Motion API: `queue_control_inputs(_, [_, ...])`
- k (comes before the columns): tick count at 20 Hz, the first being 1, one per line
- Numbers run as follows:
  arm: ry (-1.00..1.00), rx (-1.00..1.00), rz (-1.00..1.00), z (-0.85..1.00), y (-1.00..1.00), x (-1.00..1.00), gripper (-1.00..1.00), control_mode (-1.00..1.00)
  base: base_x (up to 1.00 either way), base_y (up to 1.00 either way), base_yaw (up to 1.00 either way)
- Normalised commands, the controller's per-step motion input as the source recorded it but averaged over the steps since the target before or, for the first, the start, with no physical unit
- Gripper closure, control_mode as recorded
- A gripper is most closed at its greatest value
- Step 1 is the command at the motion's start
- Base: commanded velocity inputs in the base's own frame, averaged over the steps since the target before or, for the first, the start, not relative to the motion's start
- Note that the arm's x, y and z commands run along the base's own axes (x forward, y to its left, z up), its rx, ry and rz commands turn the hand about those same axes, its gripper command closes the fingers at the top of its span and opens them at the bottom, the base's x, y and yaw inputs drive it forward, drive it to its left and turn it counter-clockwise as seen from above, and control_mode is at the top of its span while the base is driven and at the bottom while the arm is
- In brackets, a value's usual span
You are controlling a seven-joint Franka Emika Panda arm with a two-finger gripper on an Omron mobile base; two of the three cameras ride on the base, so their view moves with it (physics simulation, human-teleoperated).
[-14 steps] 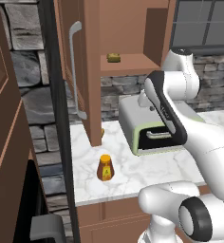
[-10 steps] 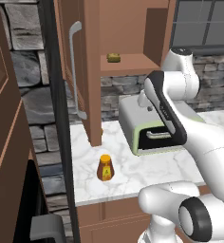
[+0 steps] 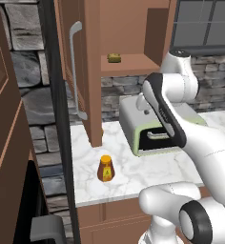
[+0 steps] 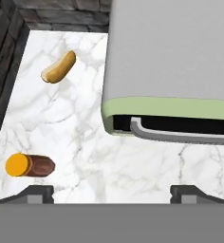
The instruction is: Pick the honey bottle and jam from the counter and place them in the cabinets closest to them.
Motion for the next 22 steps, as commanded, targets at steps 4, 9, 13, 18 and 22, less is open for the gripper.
queue_control_inputs(4, [0.00,0.01,0.02,-0.15,0.00,-0.22,-1.00,-1.00,0.00,0.00,0.00])
queue_control_inputs(9, [0.00,0.00,0.03,-0.20,0.04,-0.18,-1.00,-1.00,0.00,0.00,0.00])
queue_control_inputs(13, [0.00,0.00,0.04,-0.27,0.16,-0.11,-1.00,-1.00,0.00,0.00,0.00])
queue_control_inputs(18, [0.00,0.00,0.05,-0.28,0.22,-0.03,-1.00,-1.00,0.00,0.00,0.00])
queue_control_inputs(22, [0.01,0.00,0.05,-0.26,0.24,0.00,-1.00,-1.00,0.00,0.00,0.00])
